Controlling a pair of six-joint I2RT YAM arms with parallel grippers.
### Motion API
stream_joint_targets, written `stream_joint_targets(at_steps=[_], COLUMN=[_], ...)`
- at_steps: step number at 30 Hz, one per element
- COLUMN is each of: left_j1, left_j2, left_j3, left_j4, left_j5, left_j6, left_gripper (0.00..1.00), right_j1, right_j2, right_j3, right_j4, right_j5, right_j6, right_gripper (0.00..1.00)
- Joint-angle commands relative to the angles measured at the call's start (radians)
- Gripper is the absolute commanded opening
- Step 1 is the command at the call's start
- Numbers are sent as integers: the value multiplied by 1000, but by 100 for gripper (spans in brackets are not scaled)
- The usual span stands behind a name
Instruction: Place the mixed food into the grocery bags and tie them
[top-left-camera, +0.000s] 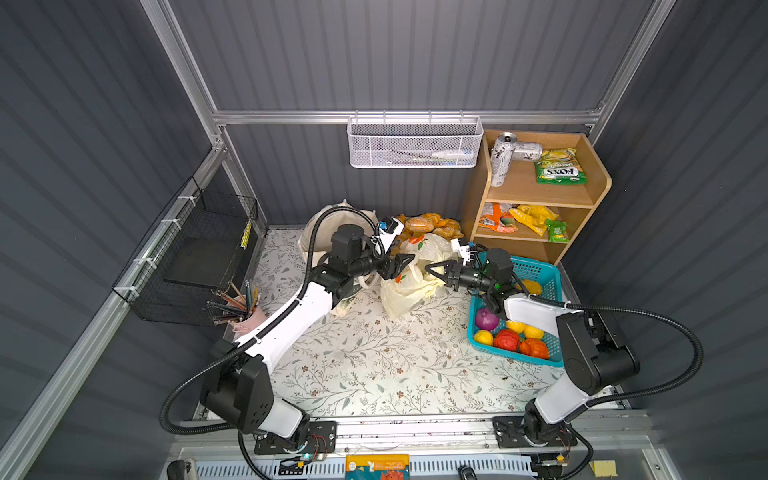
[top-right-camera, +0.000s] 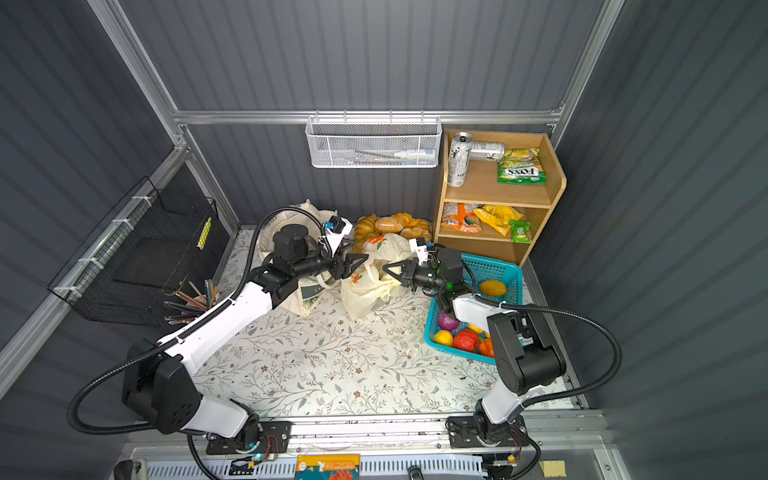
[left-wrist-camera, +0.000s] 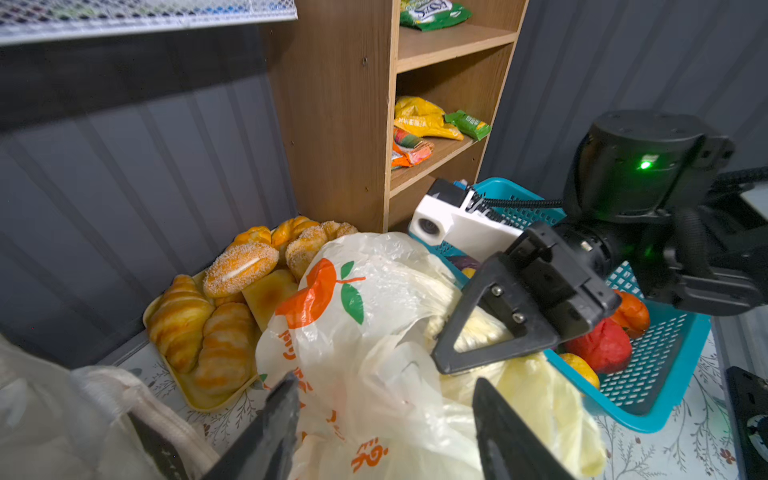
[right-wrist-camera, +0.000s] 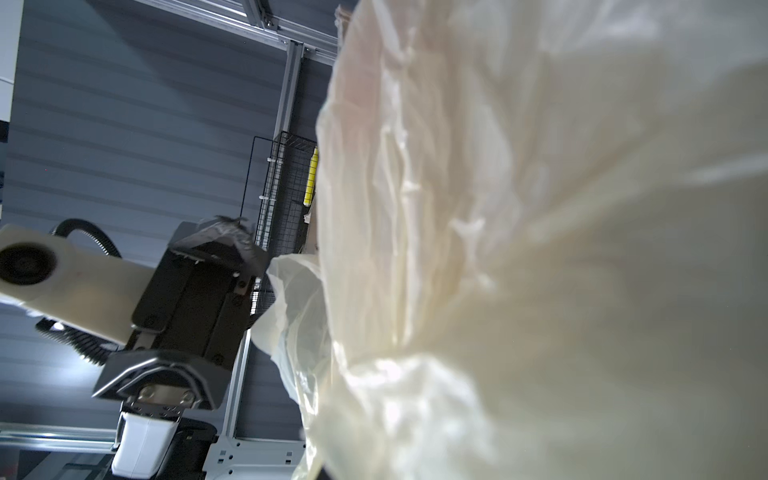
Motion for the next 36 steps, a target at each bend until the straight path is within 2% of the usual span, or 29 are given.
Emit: stream_joint_targets(at_steps=[1,4,7,10,18,25,30,36], left_j1=[-8,-28,-33,-43,-154,-185,-170,-49], left_j2=[39,84,105,120,193,256,170,-1], left_j3=[1,2,-41,-79,-65,-28,-53,-151], left_j4=[-3,-15,2,38,44,68,27,54], left_j5=[29,-17,-80,-46,-24,-32,-151,-98], left_j6=[-36,-52,-74,-104,-88,-115,-64,-114], left_gripper=[67,65,55,52,51,51,53,54], right_j1=[-8,-8,-10,-12,-11,-10,-22,-32], right_j2=[-4,3,3,11,47,46,38,33], right_j3=[-10,-11,-13,-4,7,5,-17,-40], right_j4=[103,141,190,241,309,321,320,328], right_j5=[-75,-93,-104,-129,-134,-160,-165,-156], right_j6=[-12,-14,-14,-13,-10,-10,-11,-11], right_gripper=[0,0,0,0,0,0,0,0])
